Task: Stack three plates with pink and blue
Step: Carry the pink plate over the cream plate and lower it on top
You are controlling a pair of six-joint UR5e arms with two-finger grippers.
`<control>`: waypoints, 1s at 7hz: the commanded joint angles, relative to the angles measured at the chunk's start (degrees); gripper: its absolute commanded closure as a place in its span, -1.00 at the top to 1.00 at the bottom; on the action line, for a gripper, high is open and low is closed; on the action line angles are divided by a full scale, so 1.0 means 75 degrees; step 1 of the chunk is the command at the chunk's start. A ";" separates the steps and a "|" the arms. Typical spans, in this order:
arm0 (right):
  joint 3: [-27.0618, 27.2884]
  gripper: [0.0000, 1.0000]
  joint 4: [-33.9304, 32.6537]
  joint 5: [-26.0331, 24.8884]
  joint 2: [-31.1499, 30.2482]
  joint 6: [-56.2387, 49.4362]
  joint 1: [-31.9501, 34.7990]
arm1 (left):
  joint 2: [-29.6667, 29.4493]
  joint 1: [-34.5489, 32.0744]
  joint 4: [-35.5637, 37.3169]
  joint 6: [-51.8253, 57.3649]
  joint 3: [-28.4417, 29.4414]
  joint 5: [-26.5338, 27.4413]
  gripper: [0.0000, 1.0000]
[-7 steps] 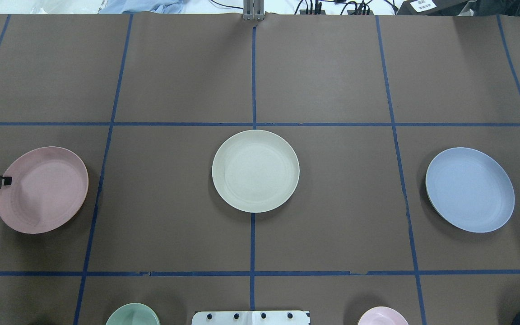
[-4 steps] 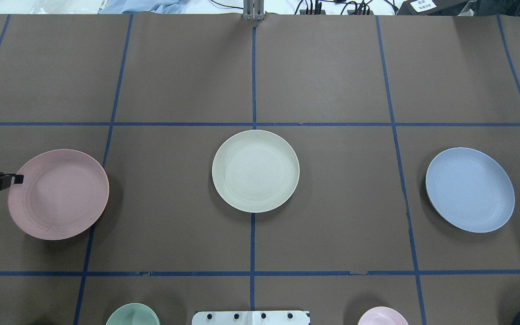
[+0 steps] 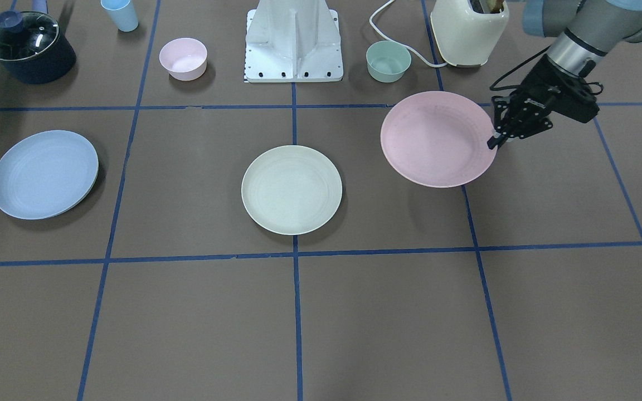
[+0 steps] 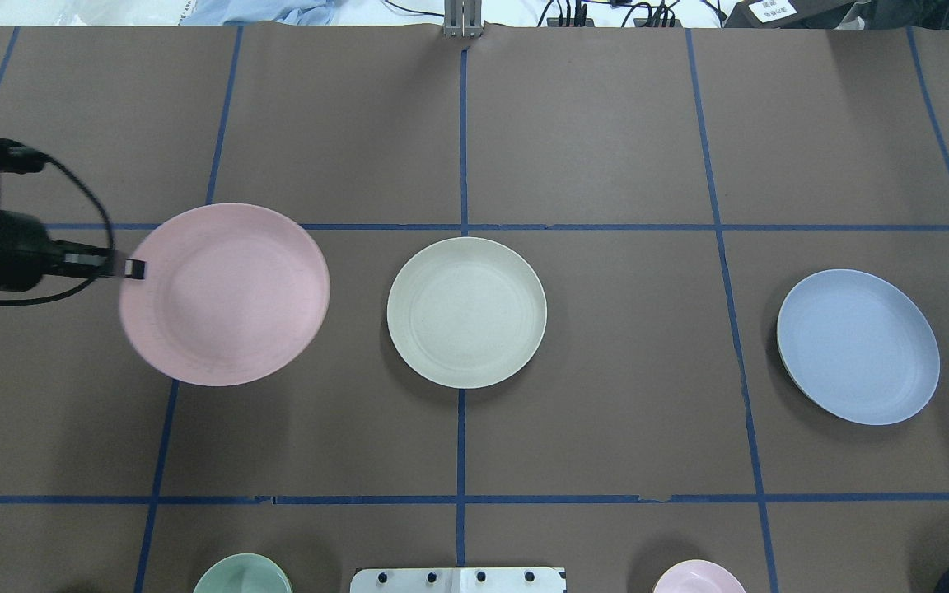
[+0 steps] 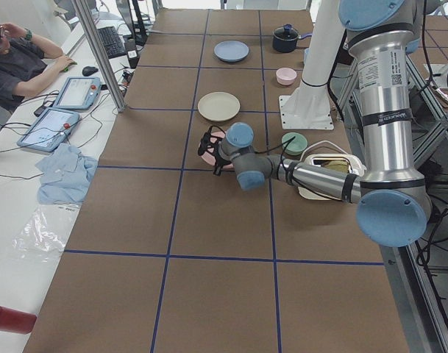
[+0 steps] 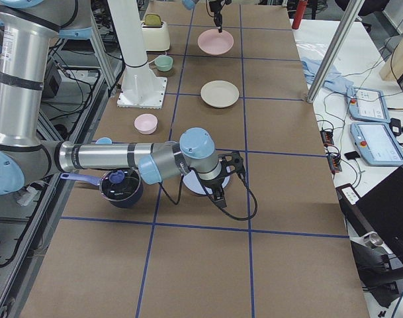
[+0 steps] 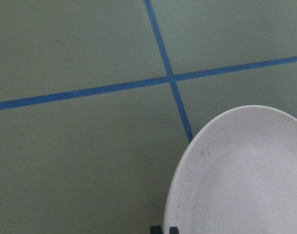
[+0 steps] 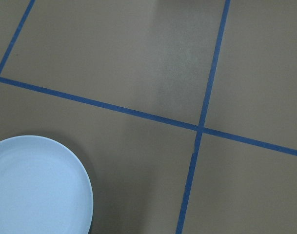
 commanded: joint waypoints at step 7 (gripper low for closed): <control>-0.0025 1.00 -0.0020 0.0129 -0.0006 0.0035 0.0000 | -0.4037 0.2270 0.1186 -0.1991 0.3025 0.1713 -1.00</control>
